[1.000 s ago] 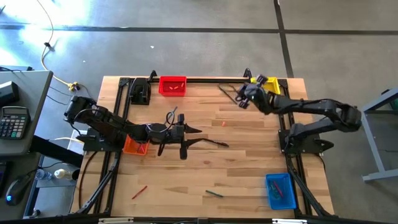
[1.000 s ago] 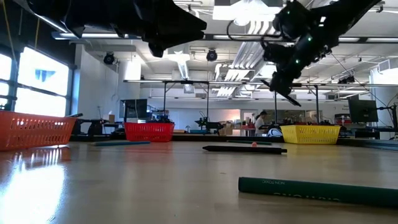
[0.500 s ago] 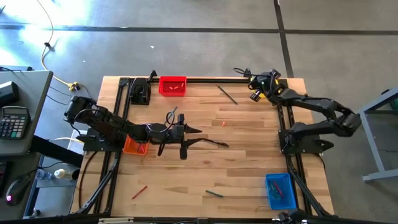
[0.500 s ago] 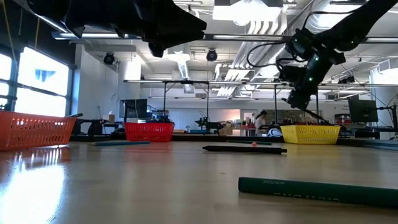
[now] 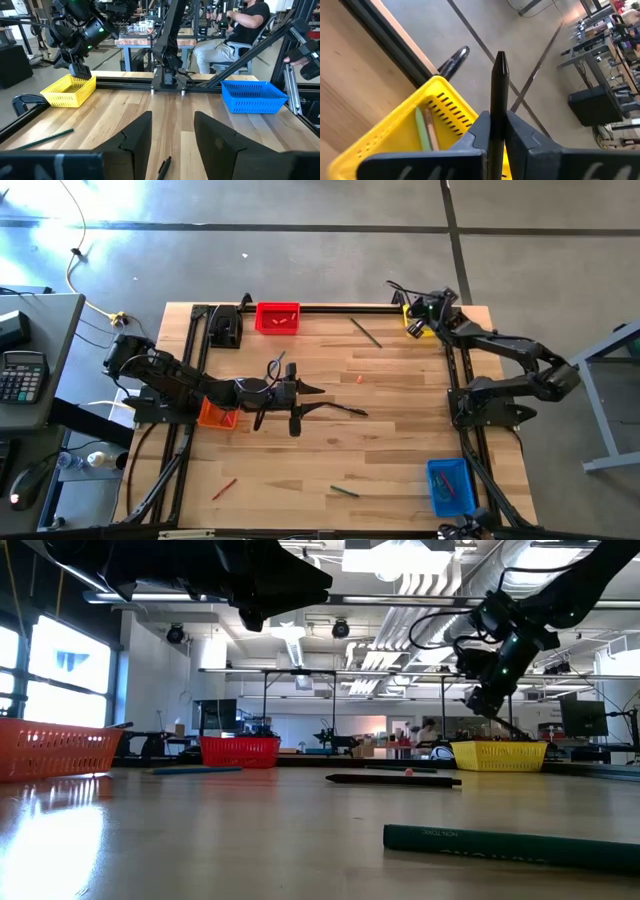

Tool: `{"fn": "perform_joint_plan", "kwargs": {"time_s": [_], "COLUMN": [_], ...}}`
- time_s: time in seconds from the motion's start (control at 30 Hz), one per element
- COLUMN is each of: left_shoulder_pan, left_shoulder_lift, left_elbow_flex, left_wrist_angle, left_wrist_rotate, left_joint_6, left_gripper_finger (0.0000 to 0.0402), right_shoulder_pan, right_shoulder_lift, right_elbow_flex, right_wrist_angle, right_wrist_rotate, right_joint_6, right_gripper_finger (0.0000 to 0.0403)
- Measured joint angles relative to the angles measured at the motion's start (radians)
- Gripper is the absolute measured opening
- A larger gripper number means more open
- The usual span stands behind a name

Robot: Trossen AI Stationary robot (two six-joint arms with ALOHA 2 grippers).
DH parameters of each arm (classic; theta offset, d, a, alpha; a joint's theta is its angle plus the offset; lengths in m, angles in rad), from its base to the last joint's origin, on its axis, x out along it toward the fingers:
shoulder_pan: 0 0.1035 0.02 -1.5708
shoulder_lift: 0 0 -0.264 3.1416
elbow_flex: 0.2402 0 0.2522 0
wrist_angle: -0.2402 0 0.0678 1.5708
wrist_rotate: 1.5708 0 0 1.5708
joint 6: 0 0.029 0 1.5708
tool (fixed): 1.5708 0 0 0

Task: Sort crayons/erasers/pens/pencils in bins
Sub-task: Put the black pen into the yellow basket

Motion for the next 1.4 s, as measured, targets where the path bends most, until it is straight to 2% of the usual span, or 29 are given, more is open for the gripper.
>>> {"fn": "perform_joint_plan", "kwargs": {"time_s": [0.23, 0.43, 0.53, 0.97, 1.4], "left_shoulder_pan": [0.0, 0.0, 0.0, 0.0, 0.0], "left_shoulder_lift": [0.0, 0.0, 0.0, 0.0, 0.0], "left_elbow_flex": [0.0, 0.0, 0.0, 0.0, 0.0], "left_wrist_angle": [0.0, 0.003, 0.009, 0.009, 0.008], "left_wrist_rotate": [0.0, 0.0, 0.0, 0.0, 0.0], "left_joint_6": [0.0, 0.0, 0.0, -0.008, -0.008], "left_gripper_finger": [0.0135, 0.0135, 0.0135, 0.0135, 0.0135], "right_shoulder_pan": [-0.017, -0.017, -0.023, -0.023, -0.023], "right_shoulder_lift": [0.029, 0.114, 0.135, 0.142, 0.142], "right_elbow_flex": [0.0, 0.0, 0.0, 0.0, 0.0], "right_wrist_angle": [0.002, 0.026, 0.029, 0.027, 0.028], "right_wrist_rotate": [-0.032, 0.016, -0.006, -0.009, 0.007], "right_joint_6": [-0.011, -0.067, -0.068, -0.075, -0.071], "right_gripper_finger": [0.0017, 0.0018, 0.0018, 0.002, 0.0098]}}
